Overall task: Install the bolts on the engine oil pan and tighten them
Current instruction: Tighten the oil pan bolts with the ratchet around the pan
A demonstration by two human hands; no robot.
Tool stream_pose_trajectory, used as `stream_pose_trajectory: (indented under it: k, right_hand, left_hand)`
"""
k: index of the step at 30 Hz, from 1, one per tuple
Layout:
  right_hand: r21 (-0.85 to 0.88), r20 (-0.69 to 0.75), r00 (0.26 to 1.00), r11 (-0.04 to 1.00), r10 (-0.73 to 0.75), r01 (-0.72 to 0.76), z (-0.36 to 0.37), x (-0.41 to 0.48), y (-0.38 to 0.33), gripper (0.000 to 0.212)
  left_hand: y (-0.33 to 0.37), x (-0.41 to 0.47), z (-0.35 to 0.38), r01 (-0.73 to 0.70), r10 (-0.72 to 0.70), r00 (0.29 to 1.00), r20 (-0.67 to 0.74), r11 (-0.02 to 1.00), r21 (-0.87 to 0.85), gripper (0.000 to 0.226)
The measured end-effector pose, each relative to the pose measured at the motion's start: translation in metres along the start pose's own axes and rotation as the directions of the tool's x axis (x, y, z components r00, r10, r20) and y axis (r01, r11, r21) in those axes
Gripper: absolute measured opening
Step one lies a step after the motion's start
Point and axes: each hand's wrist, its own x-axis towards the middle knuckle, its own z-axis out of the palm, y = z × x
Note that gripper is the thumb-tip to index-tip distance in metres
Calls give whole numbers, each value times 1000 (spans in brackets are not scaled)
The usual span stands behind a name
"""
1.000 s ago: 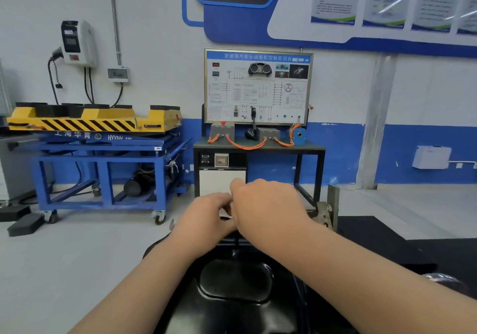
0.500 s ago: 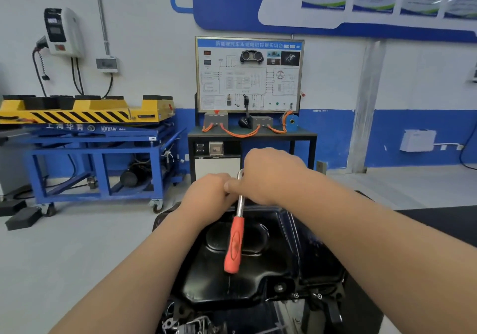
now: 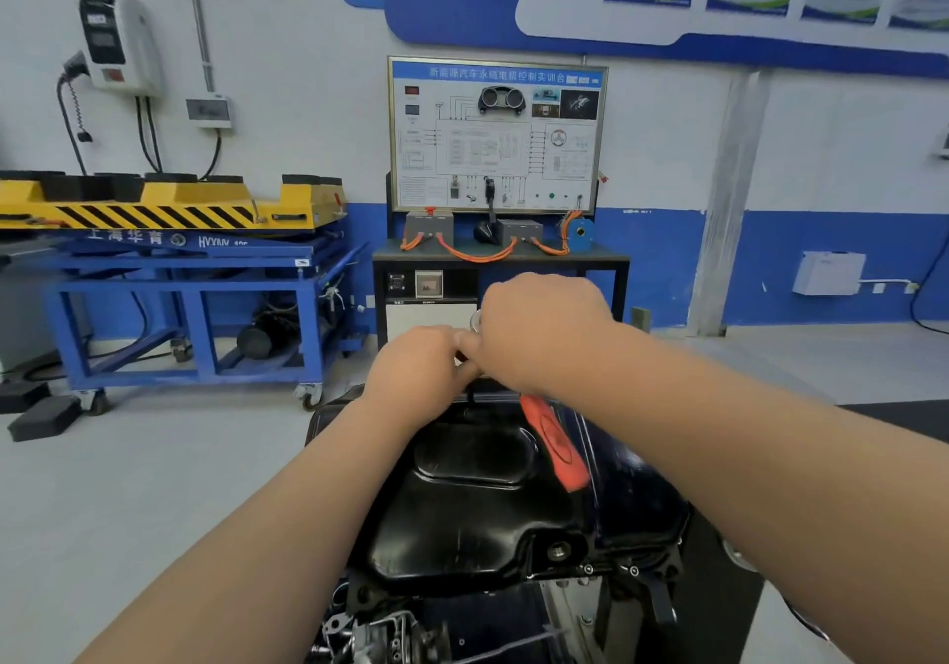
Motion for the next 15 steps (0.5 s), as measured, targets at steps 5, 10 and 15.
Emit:
stream_pose_trajectory:
  k: [5, 10, 15]
  right_hand:
    - [-215, 58, 959, 935, -276, 282, -28, 2, 5, 34]
    - [-380, 16, 943, 870, -332, 313, -28, -2, 7, 33]
    - [-107, 97, 982, 980, -159, 169, -14, -2, 18, 45]
  left_hand:
    - [-1, 3, -1, -125, 123, 991, 50, 992, 30, 33]
    - [0, 7, 5, -146, 142, 985, 94, 988, 43, 35]
    - [0, 7, 8, -110, 110, 993, 42, 994, 11, 27]
